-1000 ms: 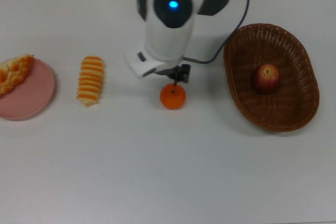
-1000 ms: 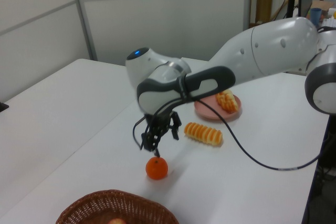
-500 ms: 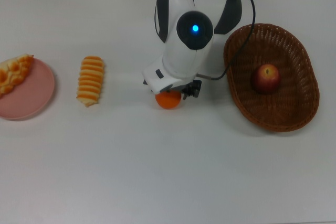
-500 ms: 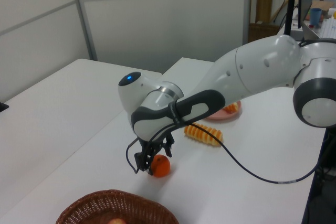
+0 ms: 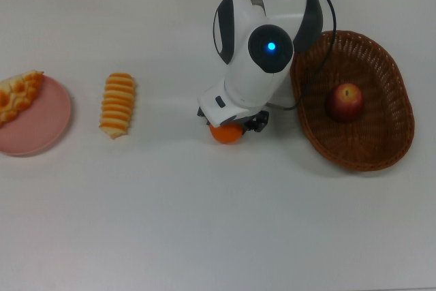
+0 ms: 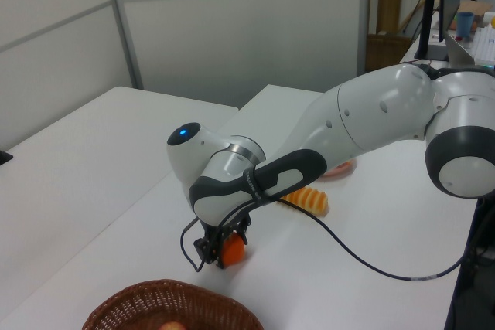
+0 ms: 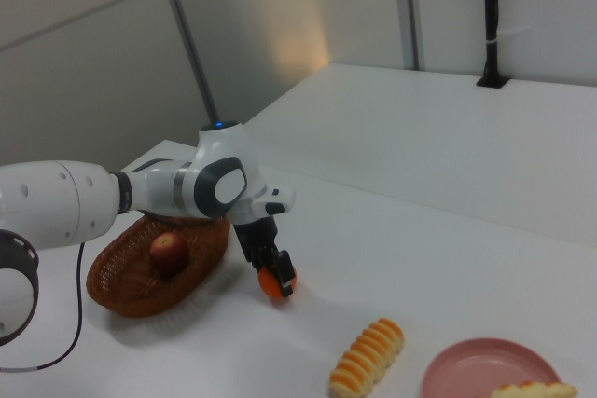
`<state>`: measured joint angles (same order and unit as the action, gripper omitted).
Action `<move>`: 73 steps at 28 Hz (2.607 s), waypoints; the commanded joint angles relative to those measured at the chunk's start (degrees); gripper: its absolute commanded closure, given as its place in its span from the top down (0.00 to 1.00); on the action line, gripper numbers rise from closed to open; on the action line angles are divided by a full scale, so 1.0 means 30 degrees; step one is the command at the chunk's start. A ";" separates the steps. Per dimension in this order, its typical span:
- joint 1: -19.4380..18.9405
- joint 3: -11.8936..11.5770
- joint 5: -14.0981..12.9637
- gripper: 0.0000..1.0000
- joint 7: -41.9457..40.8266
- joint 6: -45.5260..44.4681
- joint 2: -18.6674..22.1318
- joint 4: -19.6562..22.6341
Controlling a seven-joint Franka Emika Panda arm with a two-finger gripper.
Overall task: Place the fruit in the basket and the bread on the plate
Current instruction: 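Carry the orange to the basket and release it beside the apple, then move to the ridged bread roll and grasp it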
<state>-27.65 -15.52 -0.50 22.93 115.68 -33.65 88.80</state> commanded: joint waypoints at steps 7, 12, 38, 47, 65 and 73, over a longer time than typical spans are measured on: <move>-0.1473 -0.0305 0.0254 0.00 0.0443 -0.2317 0.3829 -0.0303; -0.3933 -0.0422 0.0341 0.00 0.0647 -0.3579 0.4682 -0.0303; -0.7541 -0.0889 0.0400 1.00 0.3842 -0.3814 0.3422 -0.0303; -0.4175 -0.3001 -0.0450 1.00 0.1798 -0.4342 0.3569 0.0222; 0.1630 -0.4286 0.0077 1.00 -0.7782 -0.2146 0.4181 0.2885; 0.1600 -0.5139 -0.0069 1.00 -0.8316 0.1101 0.4271 0.4908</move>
<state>-21.28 -29.12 -0.61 -0.71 111.58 -23.62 96.54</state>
